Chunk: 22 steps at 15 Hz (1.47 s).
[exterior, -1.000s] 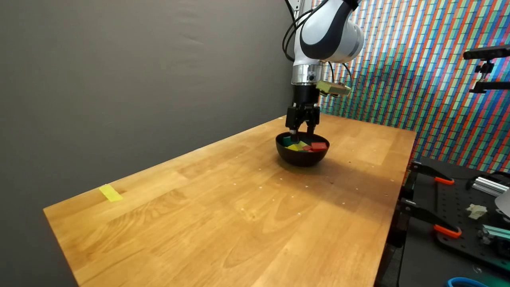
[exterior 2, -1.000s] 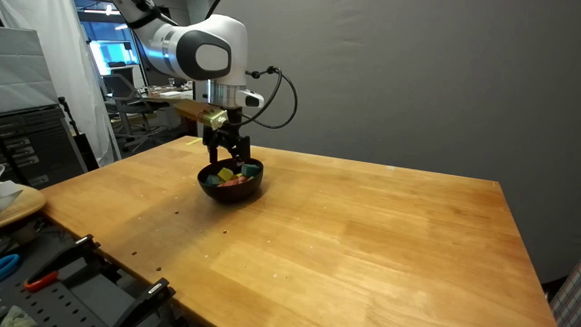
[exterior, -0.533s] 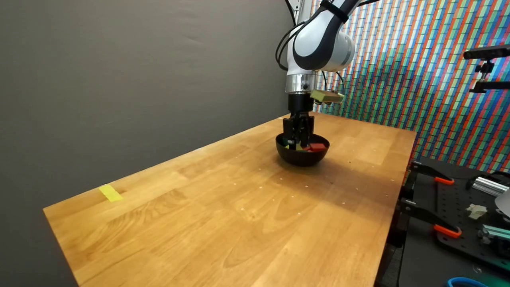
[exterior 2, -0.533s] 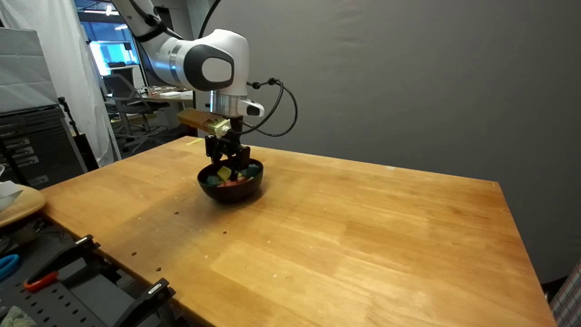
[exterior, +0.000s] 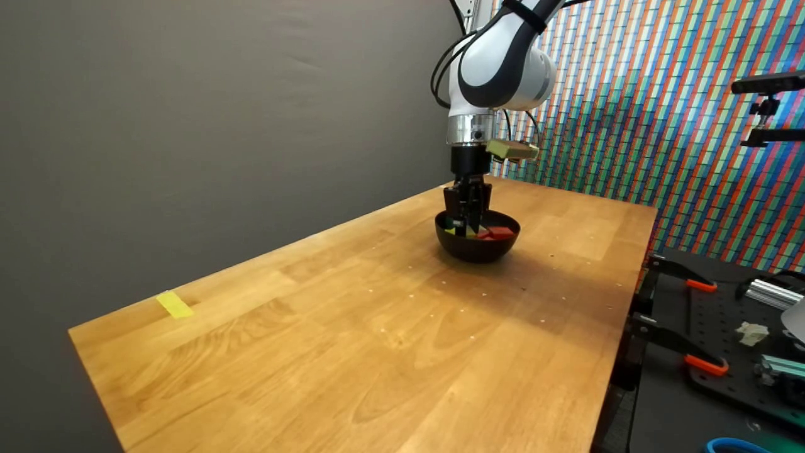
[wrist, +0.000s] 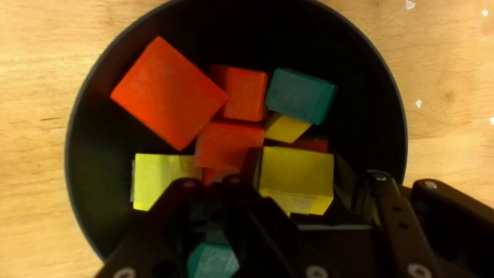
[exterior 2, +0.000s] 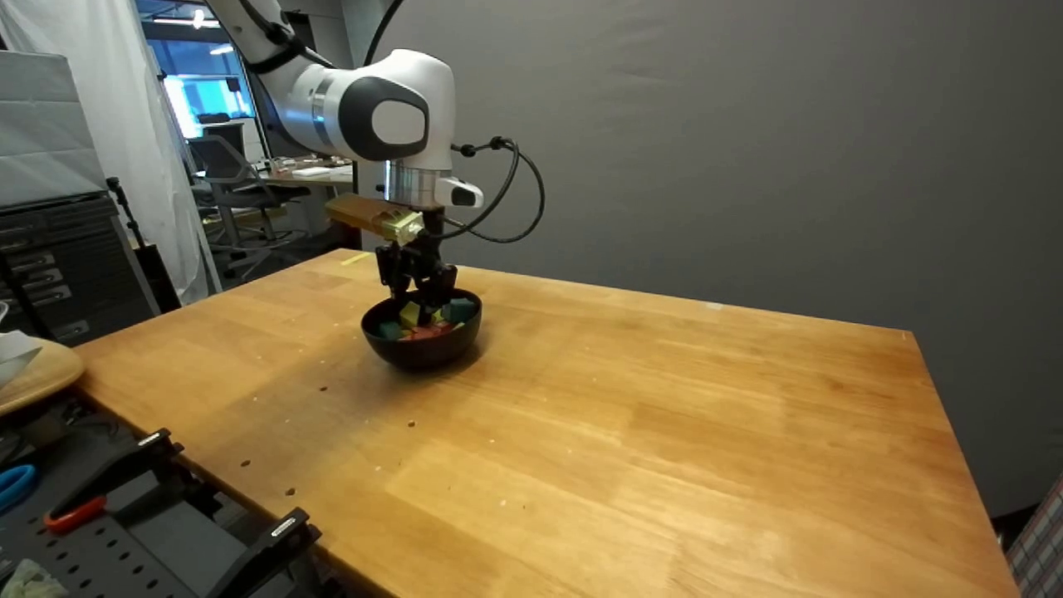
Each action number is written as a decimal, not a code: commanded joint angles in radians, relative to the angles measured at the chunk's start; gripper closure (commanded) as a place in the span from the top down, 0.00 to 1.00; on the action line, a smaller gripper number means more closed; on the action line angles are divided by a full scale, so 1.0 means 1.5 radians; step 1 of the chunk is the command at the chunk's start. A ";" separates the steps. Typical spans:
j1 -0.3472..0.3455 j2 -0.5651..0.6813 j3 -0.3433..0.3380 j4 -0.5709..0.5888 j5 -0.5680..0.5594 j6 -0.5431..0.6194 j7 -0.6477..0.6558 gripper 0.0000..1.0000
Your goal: Remove the objects from the bowl and put them on the table
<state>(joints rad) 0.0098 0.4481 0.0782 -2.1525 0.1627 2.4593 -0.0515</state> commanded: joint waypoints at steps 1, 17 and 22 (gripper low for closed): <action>-0.006 -0.046 0.009 -0.013 -0.002 -0.037 -0.023 0.24; 0.209 0.010 0.035 0.078 -0.355 -0.035 0.110 0.24; 0.219 0.070 0.029 0.118 -0.343 -0.043 0.101 0.75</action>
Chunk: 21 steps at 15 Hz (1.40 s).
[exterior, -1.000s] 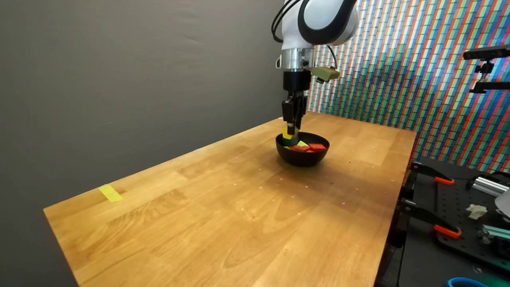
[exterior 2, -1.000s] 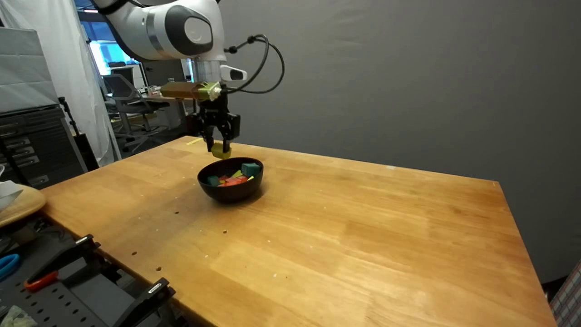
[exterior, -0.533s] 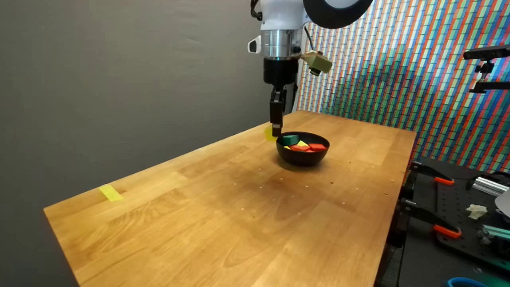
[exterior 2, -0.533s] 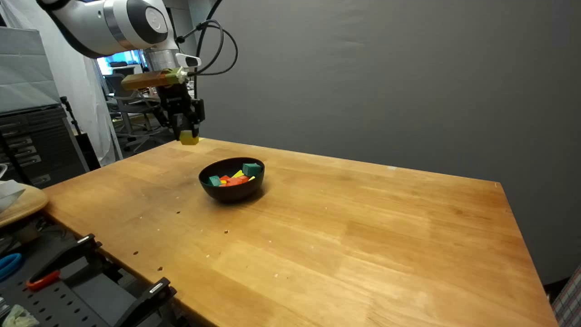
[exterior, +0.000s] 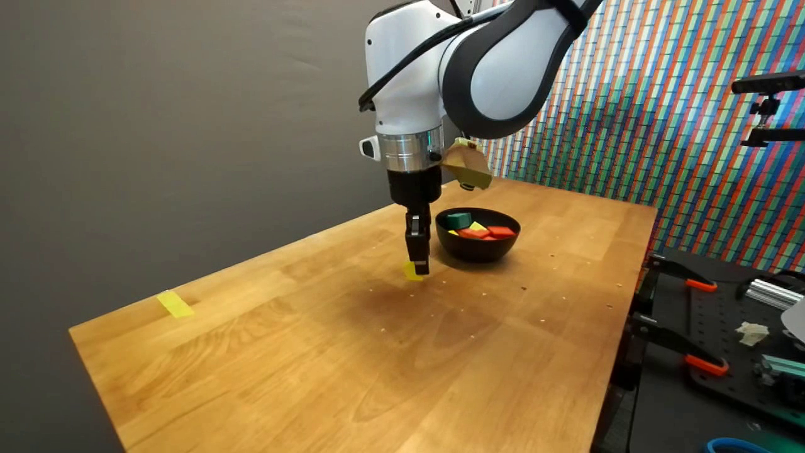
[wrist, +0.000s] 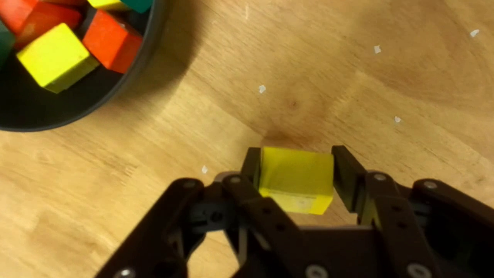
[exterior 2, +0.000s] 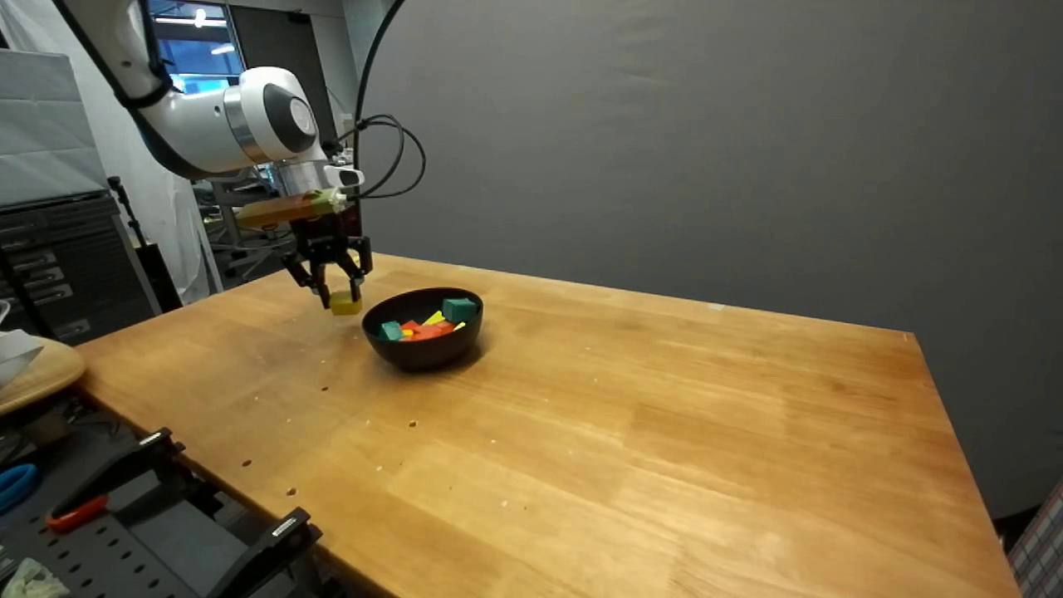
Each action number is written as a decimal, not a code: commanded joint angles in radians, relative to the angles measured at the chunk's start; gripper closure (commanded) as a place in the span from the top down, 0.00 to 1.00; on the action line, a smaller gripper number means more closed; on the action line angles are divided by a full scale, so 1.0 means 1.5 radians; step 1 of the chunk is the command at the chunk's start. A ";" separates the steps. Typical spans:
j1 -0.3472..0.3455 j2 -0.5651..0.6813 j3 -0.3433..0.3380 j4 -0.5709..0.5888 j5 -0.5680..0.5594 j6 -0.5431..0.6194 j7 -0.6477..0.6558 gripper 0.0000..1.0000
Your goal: Remove the objects from the bowl and put them on the table
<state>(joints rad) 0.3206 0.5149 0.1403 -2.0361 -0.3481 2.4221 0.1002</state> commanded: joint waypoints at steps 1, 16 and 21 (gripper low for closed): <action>0.012 0.021 -0.015 0.040 -0.005 -0.032 -0.005 0.75; -0.179 -0.154 -0.090 -0.094 0.154 -0.040 0.007 1.00; -0.200 -0.093 -0.082 -0.069 0.240 -0.016 0.007 1.00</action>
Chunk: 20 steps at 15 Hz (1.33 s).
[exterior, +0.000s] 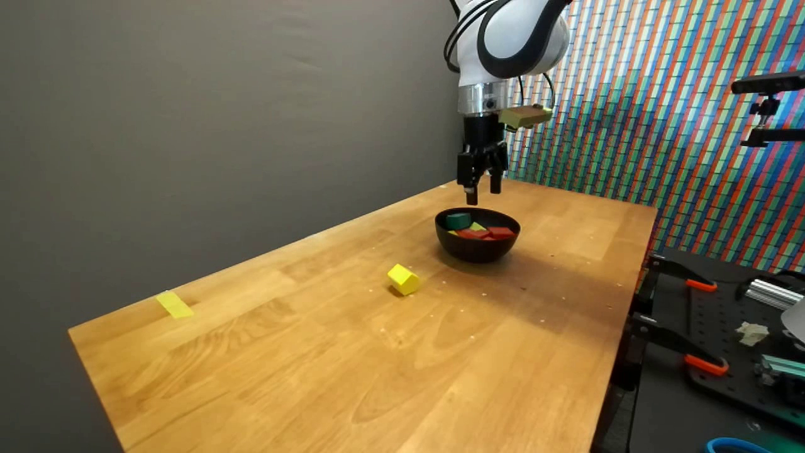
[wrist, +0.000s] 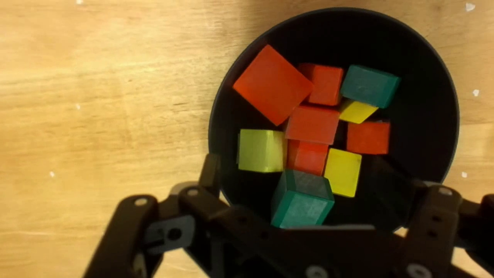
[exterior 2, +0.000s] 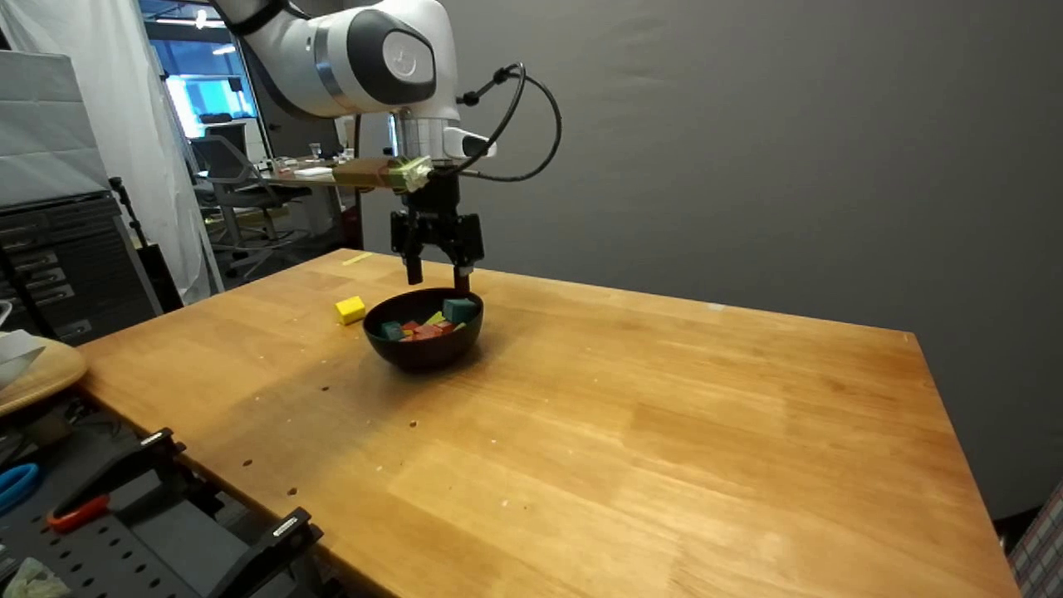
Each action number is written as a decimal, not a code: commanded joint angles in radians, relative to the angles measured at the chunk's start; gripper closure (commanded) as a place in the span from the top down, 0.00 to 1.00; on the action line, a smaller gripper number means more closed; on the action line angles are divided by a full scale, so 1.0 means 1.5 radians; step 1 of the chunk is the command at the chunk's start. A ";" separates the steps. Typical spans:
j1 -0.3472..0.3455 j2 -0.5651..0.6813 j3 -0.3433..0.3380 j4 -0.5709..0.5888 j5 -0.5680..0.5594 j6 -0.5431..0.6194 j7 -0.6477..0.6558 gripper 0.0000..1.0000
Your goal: Remove the objects from the bowl and put them on the table
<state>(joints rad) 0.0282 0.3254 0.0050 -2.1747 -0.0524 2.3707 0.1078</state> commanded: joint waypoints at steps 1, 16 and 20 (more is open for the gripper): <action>-0.005 0.043 0.009 0.028 0.054 0.024 0.002 1.00; 0.018 0.119 -0.012 0.096 0.036 0.058 0.040 0.18; 0.017 0.002 -0.040 -0.012 0.010 0.127 0.054 0.17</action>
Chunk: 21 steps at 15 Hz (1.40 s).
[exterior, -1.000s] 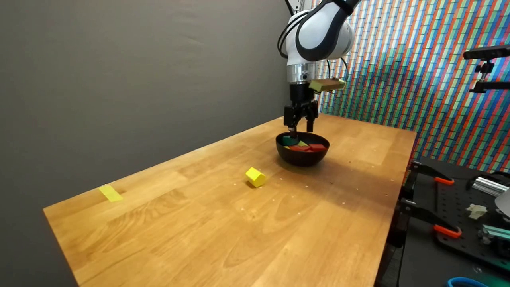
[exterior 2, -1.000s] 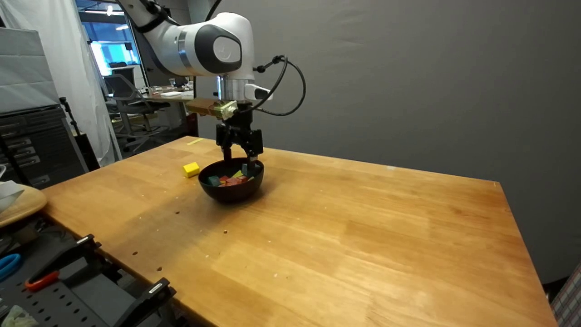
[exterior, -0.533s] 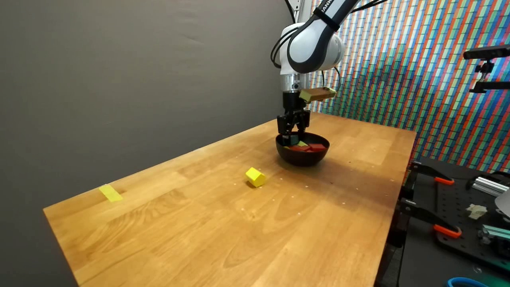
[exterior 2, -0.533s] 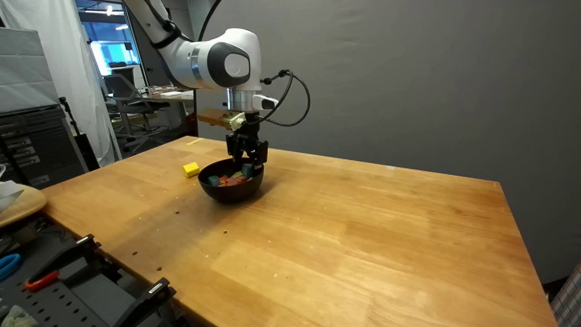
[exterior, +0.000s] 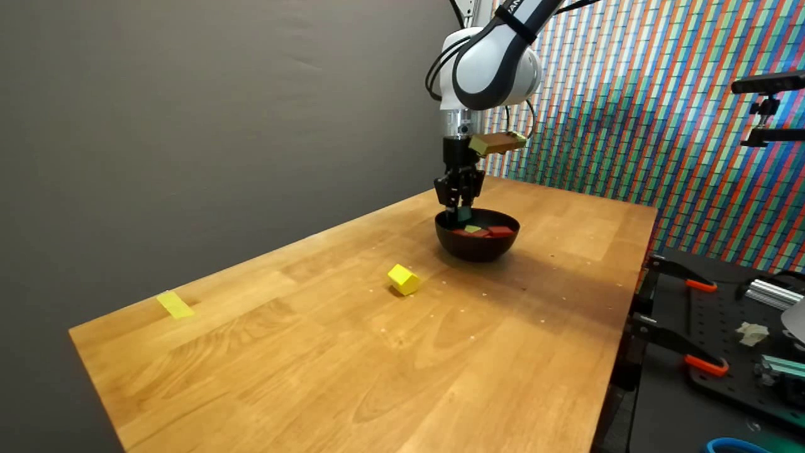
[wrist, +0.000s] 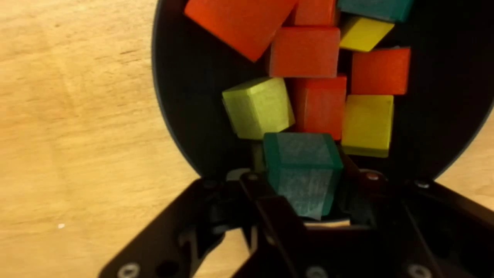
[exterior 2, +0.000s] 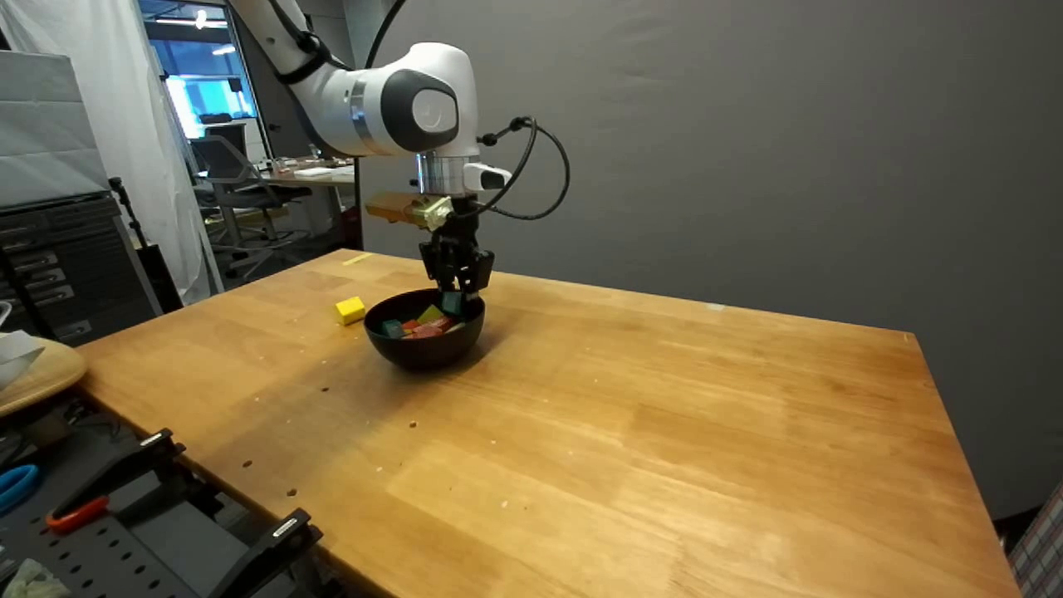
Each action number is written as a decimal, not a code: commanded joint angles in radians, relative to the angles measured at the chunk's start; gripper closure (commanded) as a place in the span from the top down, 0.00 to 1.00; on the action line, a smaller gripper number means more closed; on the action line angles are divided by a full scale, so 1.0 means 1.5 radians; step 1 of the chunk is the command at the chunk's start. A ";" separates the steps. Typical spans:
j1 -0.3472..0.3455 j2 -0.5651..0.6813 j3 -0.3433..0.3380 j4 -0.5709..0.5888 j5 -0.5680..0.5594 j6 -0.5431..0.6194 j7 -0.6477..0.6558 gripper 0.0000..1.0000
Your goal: Remove the objects from the bowl and put them on the table
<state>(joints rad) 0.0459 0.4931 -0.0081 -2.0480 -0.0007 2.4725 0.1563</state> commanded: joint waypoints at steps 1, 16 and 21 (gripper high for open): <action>0.001 -0.142 -0.042 -0.129 -0.028 0.085 0.030 0.17; -0.074 -0.079 -0.142 -0.206 -0.036 0.159 0.121 0.69; -0.063 -0.156 -0.140 -0.249 -0.041 0.147 0.097 1.00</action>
<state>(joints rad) -0.0576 0.3619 -0.2211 -2.3762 -0.0667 2.6990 0.3304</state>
